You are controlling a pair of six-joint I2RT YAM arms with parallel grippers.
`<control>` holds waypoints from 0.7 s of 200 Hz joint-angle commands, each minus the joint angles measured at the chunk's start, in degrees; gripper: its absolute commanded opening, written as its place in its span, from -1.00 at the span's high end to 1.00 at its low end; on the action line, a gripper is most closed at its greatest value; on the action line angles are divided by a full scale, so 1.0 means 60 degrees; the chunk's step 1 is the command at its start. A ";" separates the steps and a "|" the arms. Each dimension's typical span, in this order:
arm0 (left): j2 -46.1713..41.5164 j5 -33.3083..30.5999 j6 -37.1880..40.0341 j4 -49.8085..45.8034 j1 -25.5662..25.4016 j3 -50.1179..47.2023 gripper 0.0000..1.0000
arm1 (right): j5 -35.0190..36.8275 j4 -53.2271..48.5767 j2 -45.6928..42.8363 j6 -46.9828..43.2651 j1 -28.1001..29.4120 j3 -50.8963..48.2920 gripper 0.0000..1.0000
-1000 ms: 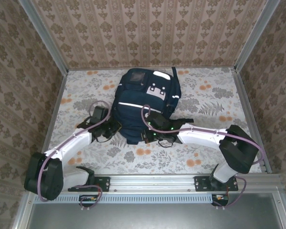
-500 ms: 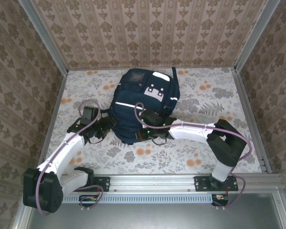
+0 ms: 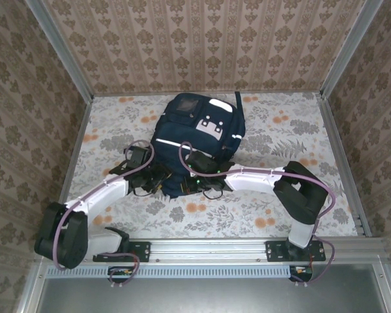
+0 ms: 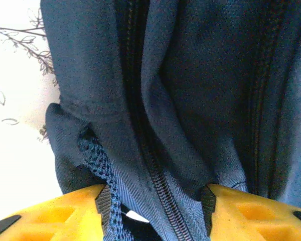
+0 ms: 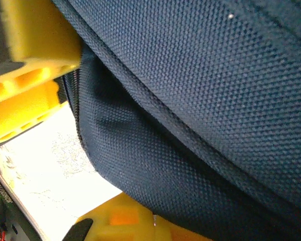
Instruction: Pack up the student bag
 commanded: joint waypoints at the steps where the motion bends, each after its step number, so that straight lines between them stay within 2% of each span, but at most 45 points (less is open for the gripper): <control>1: 0.0510 -0.0415 -0.0112 0.0566 -0.0035 0.0343 0.07 | -0.0210 0.0410 0.0191 0.0124 0.0097 0.0282 1.00; 24: 0.0611 -0.0655 0.0071 0.0461 -0.0035 0.0422 0.45 | -0.0129 0.0289 0.0158 0.0055 0.0091 0.0233 1.00; 52: 0.0419 -0.1065 0.0592 0.0029 0.0003 0.0521 0.75 | 0.0162 -0.0141 0.0041 -0.0317 0.0103 0.0163 1.00; 140: 0.0164 -0.1242 0.1324 -0.0561 0.0873 0.0517 0.78 | 0.0669 -0.0770 -0.0493 -0.0940 -0.0200 -0.0253 1.00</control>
